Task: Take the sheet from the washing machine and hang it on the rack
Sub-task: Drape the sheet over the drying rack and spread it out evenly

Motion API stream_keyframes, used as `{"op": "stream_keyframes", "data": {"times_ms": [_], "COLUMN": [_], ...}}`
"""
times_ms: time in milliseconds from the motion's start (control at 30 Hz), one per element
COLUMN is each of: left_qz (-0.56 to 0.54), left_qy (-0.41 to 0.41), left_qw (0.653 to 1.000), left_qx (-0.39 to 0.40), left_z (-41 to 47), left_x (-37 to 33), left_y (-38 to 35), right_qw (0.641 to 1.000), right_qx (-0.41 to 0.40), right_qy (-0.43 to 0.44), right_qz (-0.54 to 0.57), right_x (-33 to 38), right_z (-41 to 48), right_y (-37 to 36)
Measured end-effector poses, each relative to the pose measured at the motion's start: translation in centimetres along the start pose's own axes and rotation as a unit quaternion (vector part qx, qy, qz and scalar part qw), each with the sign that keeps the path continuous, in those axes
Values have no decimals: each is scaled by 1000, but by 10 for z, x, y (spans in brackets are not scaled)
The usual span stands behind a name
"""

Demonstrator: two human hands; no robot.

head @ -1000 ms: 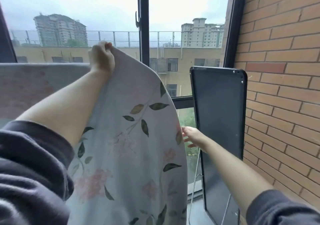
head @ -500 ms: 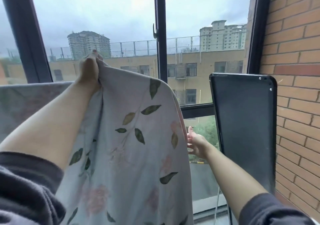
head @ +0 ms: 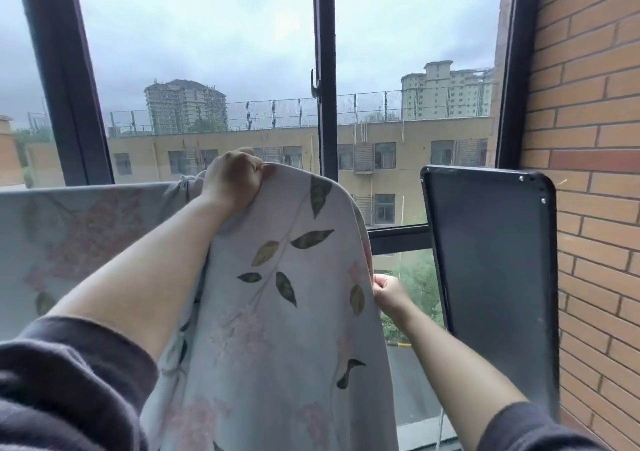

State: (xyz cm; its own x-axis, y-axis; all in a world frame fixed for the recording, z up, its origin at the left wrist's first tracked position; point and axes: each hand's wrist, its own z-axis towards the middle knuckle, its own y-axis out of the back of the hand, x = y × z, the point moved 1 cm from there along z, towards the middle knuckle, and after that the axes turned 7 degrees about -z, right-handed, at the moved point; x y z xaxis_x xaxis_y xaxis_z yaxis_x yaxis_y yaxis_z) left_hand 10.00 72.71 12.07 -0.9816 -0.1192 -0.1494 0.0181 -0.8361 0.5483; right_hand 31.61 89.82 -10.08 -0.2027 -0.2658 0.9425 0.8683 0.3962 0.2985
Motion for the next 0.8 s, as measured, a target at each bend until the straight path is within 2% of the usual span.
{"op": "stream_keyframes", "data": {"times_ms": [67, 133, 200, 300, 400, 467, 533, 567, 633, 700, 733, 800], "left_qz": [-78, -175, -265, -341, -291, -260, -241, -220, -165, -92, -42, 37], "left_qy": [32, 80, 124, 176, 179, 165, 165, 175, 189, 182, 174, 142], "left_qw": [996, 979, 952, 912, 921, 928, 927, 930, 945, 967, 976, 985], "left_qx": [-37, -73, -89, -142, -186, -209, -236, -237, -211, -152, -122, -88], "left_z": [3, 5, 5, 1, 5, 6, 3, -1, -15, -32, -38, -40], "left_x": [6, 10, 15, 24, 32, 37, 47, 52, 67, 75, 74, 59], "left_y": [-1, 3, 7, 20, 42, 61, 75, 78, 81, 79, 76, 69], "right_qw": [994, 972, 954, 937, 907, 895, 901, 920, 959, 955, 948, 951], "right_qx": [-109, -227, -294, -318, -353, -359, -319, -259, -55, 119, 159, 165], "right_qy": [-6, -1, 44, 137, 191, 231, 268, 277, 270, 233, 214, 185], "right_qz": [26, 61, 47, -44, -127, -128, -122, -102, -65, -138, -176, -187], "right_x": [14, 43, 84, 149, 188, 203, 215, 217, 213, 194, 181, 157], "right_z": [5, 10, 15, 16, 7, 0, -14, -21, -37, -48, -50, -51], "right_y": [16, 48, 83, 113, 115, 110, 98, 92, 74, 56, 48, 36]}}
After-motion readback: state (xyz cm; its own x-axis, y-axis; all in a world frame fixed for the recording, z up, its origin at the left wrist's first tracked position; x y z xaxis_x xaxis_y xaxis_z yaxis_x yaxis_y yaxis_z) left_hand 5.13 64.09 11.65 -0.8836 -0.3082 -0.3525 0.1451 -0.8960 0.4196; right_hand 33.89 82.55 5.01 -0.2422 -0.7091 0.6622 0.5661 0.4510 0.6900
